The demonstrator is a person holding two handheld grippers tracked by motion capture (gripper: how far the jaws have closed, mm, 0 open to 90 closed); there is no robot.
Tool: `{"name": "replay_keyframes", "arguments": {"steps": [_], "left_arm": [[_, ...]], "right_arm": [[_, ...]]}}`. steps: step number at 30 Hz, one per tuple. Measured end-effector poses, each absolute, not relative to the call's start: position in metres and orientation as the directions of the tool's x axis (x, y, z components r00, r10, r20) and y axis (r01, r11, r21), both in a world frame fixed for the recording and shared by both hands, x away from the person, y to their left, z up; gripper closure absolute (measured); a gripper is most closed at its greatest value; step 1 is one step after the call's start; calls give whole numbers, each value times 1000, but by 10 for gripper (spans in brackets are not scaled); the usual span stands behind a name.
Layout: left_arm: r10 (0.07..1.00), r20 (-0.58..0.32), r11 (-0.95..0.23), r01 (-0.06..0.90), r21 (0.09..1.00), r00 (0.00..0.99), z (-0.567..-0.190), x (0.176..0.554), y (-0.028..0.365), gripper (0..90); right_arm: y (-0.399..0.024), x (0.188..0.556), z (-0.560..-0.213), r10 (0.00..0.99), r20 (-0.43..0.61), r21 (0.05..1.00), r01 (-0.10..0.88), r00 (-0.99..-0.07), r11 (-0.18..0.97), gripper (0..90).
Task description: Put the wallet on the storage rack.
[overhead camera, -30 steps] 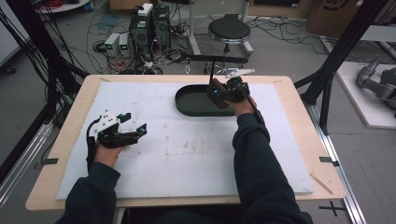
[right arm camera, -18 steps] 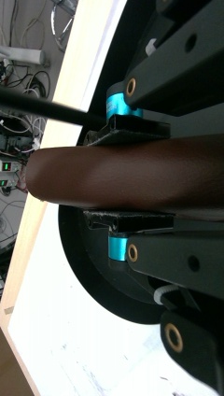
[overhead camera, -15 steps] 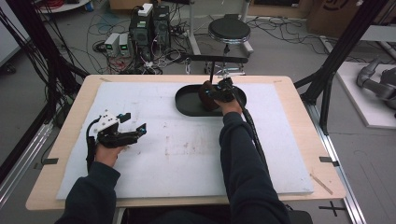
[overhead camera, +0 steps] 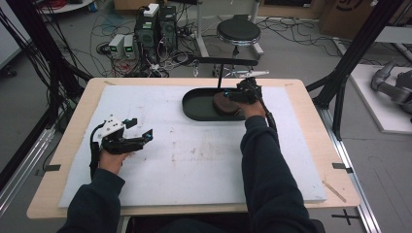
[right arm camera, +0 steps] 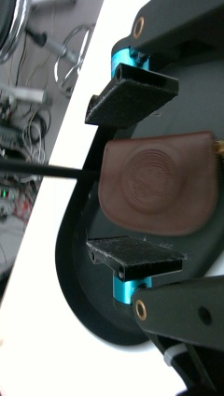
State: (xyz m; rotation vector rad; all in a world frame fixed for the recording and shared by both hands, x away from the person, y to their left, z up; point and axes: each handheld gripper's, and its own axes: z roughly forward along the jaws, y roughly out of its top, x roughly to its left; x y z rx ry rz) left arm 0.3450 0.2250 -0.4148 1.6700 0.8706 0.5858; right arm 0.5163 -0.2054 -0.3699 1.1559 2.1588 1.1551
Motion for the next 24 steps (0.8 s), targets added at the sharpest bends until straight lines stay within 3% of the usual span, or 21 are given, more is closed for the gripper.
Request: {"name": "replay_keyframes", "arguments": {"steps": [4,5,9,13,19,24], "left_arm": [[790,-68,-110,250,962,609,-415,345,225,213],[790,-71,-107,250,962,609,-415,345,225,213],[786,-79,-103,256,961,613,-414,345,225,211],[785,-77,-102,252,962,615,-414,344,225,211],[790,-67,-110,249,962,609,-413,343,224,211],[790,-68,-103,242,965,610,-412,342,224,211]], "right_arm": [[-219,494,-349,784,-30,828,423,-621,367,350],[-228,478,-342,774,-59,851,374,-630,369,346],[-243,459,-334,768,-39,842,393,-639,370,307],[-257,429,-326,759,-92,861,332,-644,386,303],[-273,393,-341,755,-130,852,317,-643,416,245],[-281,369,-368,754,-139,851,312,-642,422,248]]}}
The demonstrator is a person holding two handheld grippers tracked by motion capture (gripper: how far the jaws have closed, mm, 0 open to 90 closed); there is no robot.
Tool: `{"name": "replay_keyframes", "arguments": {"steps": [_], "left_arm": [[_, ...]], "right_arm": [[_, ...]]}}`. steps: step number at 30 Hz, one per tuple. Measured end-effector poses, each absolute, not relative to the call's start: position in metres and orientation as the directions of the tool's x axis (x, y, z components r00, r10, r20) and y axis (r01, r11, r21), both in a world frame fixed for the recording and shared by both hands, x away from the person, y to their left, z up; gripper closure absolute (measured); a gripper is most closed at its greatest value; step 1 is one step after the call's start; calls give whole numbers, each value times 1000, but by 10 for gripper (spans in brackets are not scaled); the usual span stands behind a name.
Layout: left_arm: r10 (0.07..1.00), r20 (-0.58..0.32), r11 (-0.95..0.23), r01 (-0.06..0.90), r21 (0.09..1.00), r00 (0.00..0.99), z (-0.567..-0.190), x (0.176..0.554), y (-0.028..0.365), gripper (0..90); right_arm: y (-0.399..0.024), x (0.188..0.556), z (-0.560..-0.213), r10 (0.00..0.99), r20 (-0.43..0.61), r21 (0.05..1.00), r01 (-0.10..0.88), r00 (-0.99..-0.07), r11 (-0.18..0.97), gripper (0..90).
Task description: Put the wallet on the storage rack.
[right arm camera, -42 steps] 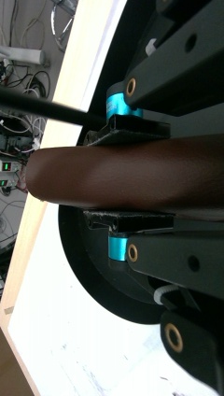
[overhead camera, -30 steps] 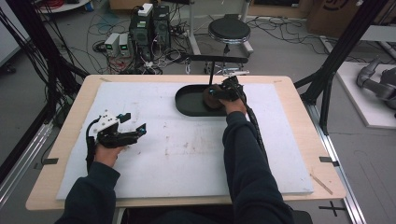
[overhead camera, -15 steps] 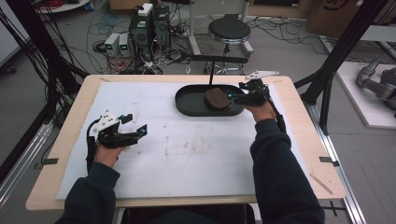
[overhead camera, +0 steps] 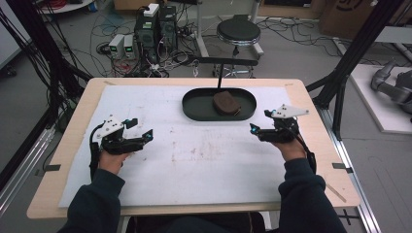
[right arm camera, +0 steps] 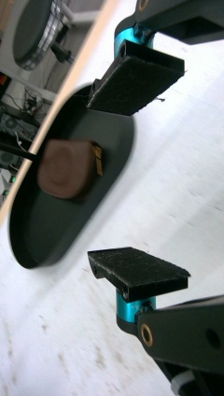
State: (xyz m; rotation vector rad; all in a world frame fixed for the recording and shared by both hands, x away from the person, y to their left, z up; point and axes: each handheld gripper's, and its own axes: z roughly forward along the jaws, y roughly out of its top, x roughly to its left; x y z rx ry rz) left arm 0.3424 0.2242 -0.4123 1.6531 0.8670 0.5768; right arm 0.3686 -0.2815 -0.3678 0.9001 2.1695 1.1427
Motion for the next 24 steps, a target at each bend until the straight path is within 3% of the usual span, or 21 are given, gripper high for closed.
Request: {"name": "replay_keyframes", "arguments": {"steps": [7,24], "left_arm": [[799,-67,-97,237,967,598,-412,339,223,211],[797,-44,-114,222,968,602,-412,337,221,211]], "right_arm": [[-291,351,-388,786,-105,866,332,-609,373,233],[-306,343,-396,814,-123,866,339,-568,368,233]]}}
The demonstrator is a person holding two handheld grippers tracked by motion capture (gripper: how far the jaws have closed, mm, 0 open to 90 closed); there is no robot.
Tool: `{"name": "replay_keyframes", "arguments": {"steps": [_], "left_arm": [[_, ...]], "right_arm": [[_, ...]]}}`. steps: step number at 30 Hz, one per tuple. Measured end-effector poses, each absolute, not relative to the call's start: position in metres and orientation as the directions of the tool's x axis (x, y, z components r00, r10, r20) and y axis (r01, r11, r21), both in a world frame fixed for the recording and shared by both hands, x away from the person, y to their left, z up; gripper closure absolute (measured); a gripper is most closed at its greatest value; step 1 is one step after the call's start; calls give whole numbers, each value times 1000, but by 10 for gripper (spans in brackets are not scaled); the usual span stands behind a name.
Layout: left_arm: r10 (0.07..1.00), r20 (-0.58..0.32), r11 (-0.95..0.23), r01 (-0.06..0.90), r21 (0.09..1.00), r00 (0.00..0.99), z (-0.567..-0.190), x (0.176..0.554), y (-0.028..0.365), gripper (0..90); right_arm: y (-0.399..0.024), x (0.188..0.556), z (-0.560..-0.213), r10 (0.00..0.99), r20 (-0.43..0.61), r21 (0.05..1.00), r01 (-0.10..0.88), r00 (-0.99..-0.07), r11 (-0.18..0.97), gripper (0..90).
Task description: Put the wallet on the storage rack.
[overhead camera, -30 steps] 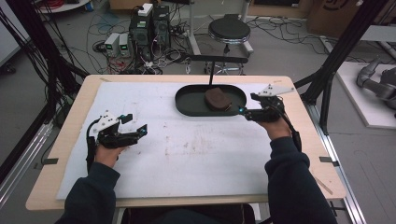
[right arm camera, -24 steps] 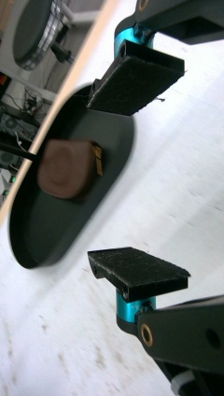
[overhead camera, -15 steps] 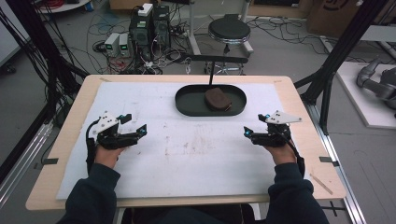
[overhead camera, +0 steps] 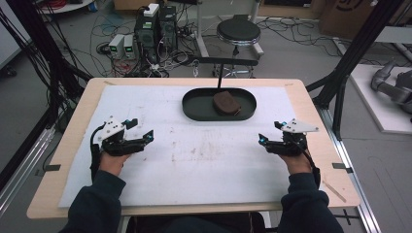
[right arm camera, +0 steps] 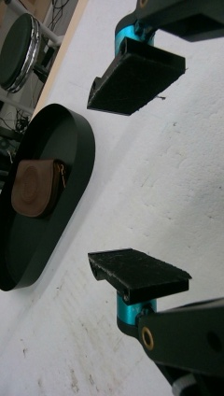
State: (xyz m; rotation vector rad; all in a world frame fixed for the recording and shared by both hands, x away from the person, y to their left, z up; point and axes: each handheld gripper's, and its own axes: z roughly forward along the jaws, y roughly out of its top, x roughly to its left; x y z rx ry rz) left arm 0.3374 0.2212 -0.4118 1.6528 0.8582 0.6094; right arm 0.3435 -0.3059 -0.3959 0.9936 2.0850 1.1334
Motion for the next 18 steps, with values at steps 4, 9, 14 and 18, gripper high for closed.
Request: {"name": "replay_keyframes", "arguments": {"steps": [4,9,14,18], "left_arm": [[799,-49,-111,227,967,600,-413,338,221,211],[801,-50,-110,230,967,597,-413,338,222,211],[802,-45,-113,225,968,595,-413,338,223,211],[802,-35,-120,217,969,597,-411,337,221,211]], "right_arm": [[-306,344,-396,816,-119,865,344,-566,365,233],[-308,346,-398,818,-112,866,348,-564,358,233],[-308,345,-398,819,-118,865,347,-562,363,233],[-306,342,-397,811,-135,860,339,-569,381,233]]}}
